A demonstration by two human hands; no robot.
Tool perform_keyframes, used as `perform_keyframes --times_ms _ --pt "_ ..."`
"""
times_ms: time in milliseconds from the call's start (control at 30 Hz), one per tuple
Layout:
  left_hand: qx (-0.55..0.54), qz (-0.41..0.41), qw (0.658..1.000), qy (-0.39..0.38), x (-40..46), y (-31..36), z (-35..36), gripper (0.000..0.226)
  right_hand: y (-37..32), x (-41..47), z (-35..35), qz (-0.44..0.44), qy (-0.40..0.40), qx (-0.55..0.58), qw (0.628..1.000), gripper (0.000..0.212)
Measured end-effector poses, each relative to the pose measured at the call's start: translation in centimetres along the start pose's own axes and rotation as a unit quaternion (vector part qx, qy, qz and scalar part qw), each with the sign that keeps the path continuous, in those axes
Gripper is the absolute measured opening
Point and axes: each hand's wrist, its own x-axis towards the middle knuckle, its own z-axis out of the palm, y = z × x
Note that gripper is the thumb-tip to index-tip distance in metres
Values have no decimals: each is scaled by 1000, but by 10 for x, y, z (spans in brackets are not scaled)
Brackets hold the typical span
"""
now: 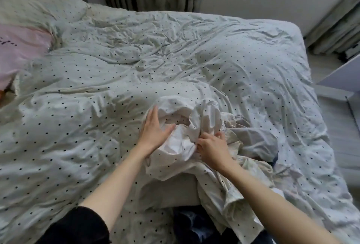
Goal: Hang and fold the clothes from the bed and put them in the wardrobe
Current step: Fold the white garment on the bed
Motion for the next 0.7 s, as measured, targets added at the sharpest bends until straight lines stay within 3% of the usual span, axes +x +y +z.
perform_keyframes --times_ms 100,200,267,367,467,533,600,633,700 --pt "36 2 999 -31 -3 6 18 98 9 -39 9 44 -34 -14 998 26" --pt "84 7 996 -10 -15 5 32 77 12 -62 9 73 -33 4 997 27" --pt "109 4 994 14 -23 1 31 56 9 -69 4 132 9 34 991 29" --pt "97 25 995 20 -37 -4 23 28 6 -59 -13 258 112 120 952 37" --pt "105 61 993 -5 -58 -12 14 16 1 -33 -28 355 158 243 889 55" --pt "112 62 992 -21 -70 -21 10 15 3 -18 -33 424 149 309 838 76" --pt "97 63 993 -36 -83 -32 8 17 11 -13 -32 469 119 311 818 90" --pt "95 65 993 -40 -88 -37 6 17 16 -14 -30 485 97 305 814 91" --pt "102 68 991 -51 -94 -44 2 17 25 -24 -25 504 51 286 813 68"
